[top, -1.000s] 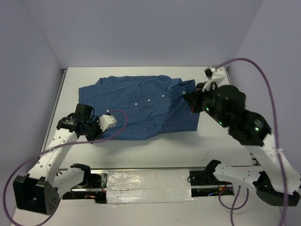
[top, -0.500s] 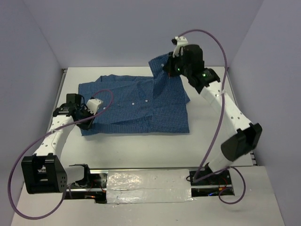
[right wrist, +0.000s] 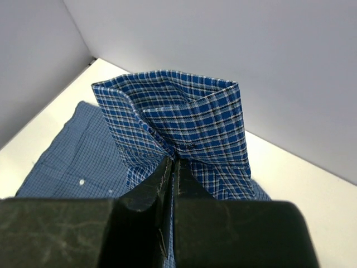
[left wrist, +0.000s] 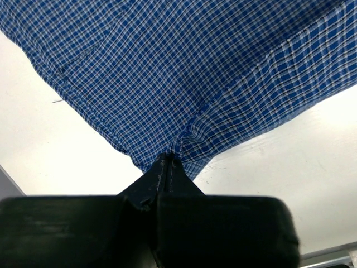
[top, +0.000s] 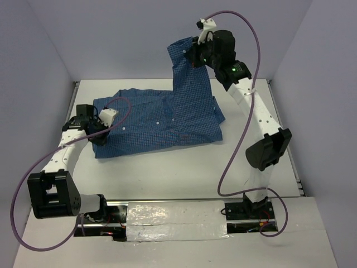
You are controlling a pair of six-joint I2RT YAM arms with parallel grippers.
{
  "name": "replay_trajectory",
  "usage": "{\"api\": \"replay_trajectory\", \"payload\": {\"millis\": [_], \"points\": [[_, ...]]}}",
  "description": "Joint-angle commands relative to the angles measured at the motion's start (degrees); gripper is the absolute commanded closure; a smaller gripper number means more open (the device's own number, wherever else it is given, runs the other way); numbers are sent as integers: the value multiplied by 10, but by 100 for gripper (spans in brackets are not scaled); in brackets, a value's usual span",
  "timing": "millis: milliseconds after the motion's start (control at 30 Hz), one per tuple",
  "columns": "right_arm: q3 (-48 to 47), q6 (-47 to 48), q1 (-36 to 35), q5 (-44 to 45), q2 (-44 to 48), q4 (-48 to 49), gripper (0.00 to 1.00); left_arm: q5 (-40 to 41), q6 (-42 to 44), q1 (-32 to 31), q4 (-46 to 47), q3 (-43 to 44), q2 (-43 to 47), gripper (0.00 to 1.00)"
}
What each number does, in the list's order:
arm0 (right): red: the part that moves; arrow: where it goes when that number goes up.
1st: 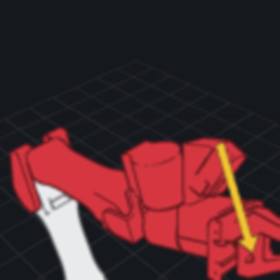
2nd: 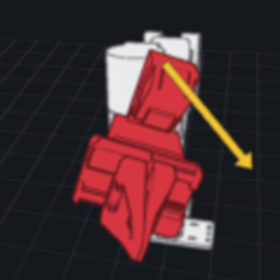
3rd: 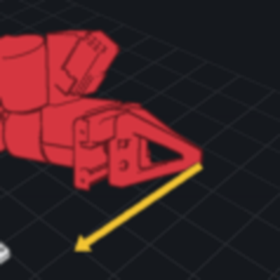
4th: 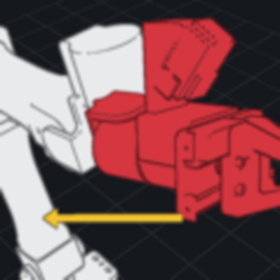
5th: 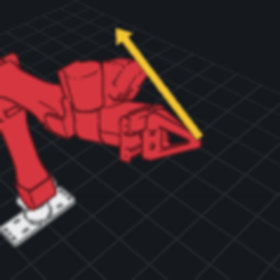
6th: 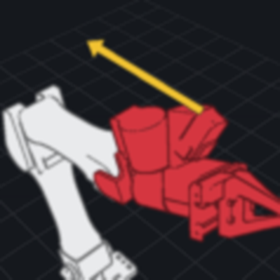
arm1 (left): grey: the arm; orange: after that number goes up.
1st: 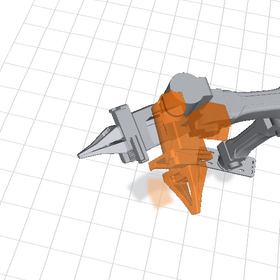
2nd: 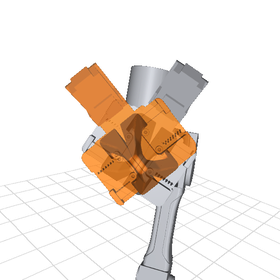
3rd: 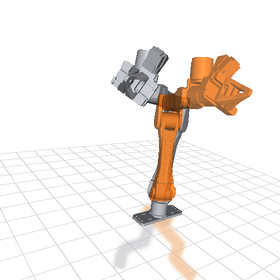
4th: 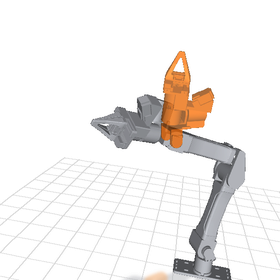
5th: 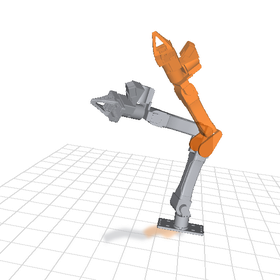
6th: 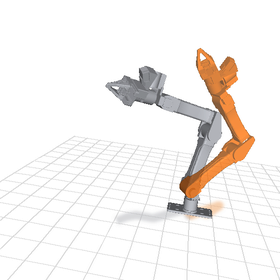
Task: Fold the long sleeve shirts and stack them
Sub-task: Fold the shirt
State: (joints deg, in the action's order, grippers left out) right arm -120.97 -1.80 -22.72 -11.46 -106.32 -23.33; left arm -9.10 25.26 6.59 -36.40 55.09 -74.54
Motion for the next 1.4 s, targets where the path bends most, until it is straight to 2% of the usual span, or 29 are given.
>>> {"api": "replay_trajectory", "payload": {"millis": [0,100,333,667,933,1067,1200,1267,1300,1367], "points": [[-85,4,4,-7,-36,16,100,22,7,11,18,13,-13,100],[-108,-10,5,-20,-59,28,100,29,4,19,27,8,-24,100],[-67,-26,5,-39,-81,63,100,39,-8,22,54,-8,-39,100],[-112,-34,14,4,-110,75,100,63,-28,23,94,16,-97,100],[51,-56,11,-25,-55,141,100,86,-34,23,128,23,-140,96],[93,-62,10,-28,-49,155,100,88,-42,23,142,27,-154,85],[79,-74,10,-22,-78,137,100,128,-70,23,146,41,-176,66],[51,-89,10,-7,-100,121,84,129,-78,24,129,61,-191,57],[13,-99,10,-1,-132,91,68,123,-81,28,121,77,-196,37],[-49,-108,10,12,-172,42,43,118,-85,35,96,93,-203,35]]}}
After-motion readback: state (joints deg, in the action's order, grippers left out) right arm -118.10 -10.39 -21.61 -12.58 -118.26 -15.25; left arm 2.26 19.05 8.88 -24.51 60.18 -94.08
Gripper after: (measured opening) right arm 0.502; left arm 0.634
